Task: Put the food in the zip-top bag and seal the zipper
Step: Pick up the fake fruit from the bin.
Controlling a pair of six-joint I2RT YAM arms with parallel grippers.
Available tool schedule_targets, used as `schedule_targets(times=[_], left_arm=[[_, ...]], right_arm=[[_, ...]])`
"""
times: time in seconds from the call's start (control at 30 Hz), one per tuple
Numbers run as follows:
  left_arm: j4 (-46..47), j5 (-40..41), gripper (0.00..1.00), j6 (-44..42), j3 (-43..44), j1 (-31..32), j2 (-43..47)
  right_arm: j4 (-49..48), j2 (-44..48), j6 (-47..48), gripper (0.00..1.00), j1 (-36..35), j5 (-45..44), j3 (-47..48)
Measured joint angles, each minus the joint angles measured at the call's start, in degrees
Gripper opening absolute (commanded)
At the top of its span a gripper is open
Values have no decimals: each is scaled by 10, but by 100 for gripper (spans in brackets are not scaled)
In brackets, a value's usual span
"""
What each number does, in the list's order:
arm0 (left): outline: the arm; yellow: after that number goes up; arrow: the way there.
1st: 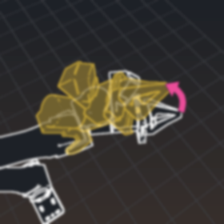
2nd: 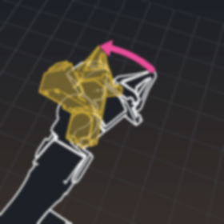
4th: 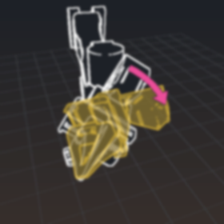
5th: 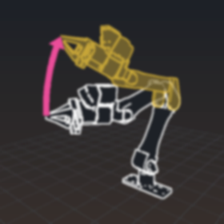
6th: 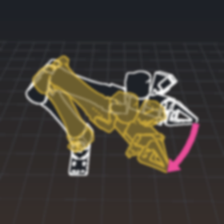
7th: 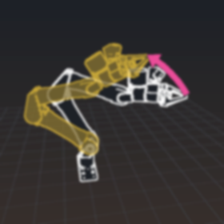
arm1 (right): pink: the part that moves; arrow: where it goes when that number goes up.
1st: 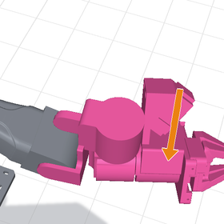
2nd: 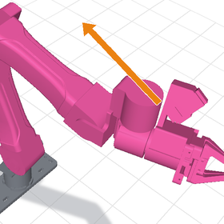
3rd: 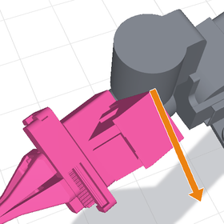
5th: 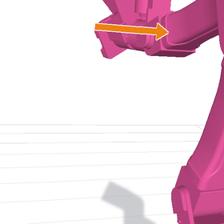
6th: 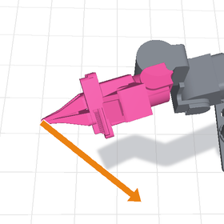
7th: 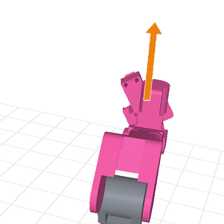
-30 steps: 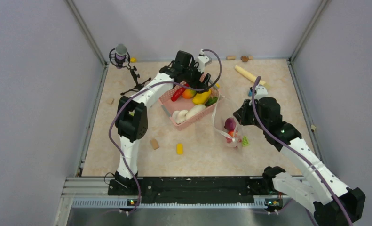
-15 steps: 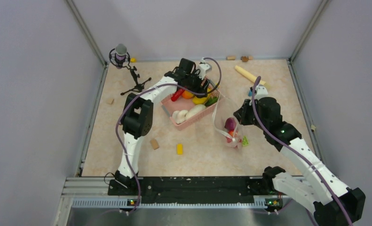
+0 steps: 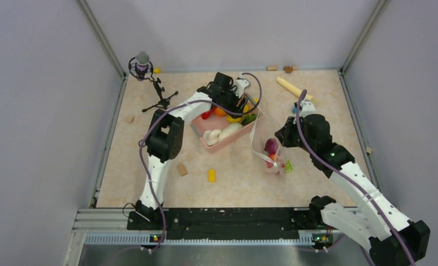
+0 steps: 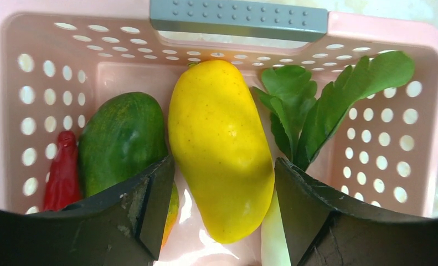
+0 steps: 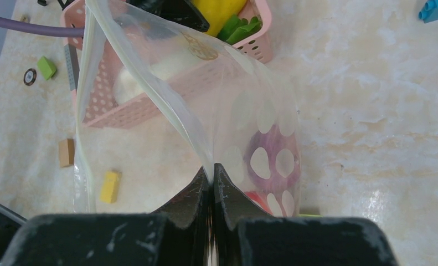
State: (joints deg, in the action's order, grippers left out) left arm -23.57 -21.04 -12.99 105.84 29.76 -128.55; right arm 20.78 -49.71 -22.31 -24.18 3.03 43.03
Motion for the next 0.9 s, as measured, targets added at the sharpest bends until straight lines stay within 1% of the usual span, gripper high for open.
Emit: schedule_targets(times=[0.17, 0.27, 0.33, 0.43, 0.6, 0.67, 0.7, 0.73, 0.83, 0.87, 0.9], left_arm=[[0, 27, 72, -7, 0, 13, -15], [-2, 37, 69, -7, 4, 16, -16], [-6, 42, 67, -6, 12, 16, -20], [-7, 42, 60, -6, 18, 17, -25], [-10, 45, 45, -6, 22, 17, -27], [-11, 45, 36, -6, 23, 18, -28], [-12, 44, 32, -6, 24, 18, -28], [-13, 44, 25, -7, 26, 18, -29], [-13, 45, 10, -7, 27, 19, -29], [-13, 45, 3, -7, 27, 19, -29], [-14, 44, 0, -7, 27, 19, -29]], right_arm=[[0, -4, 0, 3, 0, 0, 0], [-1, -5, 0, 3, 0, -2, 0], [-1, -7, 0, 3, 0, -2, 0], [-2, -7, 0, 3, 0, -2, 0], [-2, -7, 0, 3, 0, -2, 0], [-2, -7, 0, 3, 0, -2, 0], [-2, -7, 0, 3, 0, -3, 0], [-2, -7, 0, 3, 0, -3, 0], [-2, -7, 0, 3, 0, -3, 0], [-2, -7, 0, 3, 0, -4, 0], [-2, -7, 0, 3, 0, -4, 0]])
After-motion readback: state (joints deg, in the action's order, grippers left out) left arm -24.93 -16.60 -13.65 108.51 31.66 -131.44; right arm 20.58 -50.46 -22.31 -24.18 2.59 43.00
